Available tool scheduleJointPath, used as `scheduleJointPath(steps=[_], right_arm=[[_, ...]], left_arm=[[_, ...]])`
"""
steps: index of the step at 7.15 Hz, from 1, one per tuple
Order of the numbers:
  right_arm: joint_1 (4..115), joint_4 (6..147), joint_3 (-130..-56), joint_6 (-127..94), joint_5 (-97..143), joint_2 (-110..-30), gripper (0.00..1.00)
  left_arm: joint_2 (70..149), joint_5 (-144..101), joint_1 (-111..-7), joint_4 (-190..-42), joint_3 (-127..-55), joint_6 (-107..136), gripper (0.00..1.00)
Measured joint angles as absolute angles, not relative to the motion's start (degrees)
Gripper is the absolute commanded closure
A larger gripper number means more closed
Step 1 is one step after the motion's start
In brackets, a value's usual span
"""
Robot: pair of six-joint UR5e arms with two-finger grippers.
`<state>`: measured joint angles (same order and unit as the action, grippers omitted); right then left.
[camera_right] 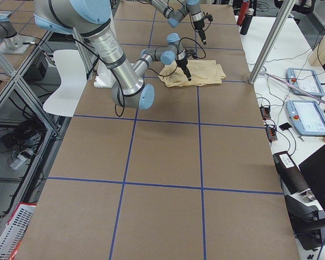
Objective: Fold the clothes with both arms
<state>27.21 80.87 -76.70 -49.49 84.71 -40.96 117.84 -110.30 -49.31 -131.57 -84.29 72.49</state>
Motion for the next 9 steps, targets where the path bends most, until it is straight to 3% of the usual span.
scheduleJointPath(steps=[7, 9], right_arm=[[27.9, 80.8, -73.8, -48.0, 85.2, -40.8, 0.00], [27.9, 80.8, -73.2, -48.0, 85.4, -40.8, 0.06]], left_arm=[[118.0, -110.3, -49.3, -131.6, -84.2, 72.2, 0.00], [118.0, -110.3, -49.2, -131.7, -84.1, 72.2, 0.00]])
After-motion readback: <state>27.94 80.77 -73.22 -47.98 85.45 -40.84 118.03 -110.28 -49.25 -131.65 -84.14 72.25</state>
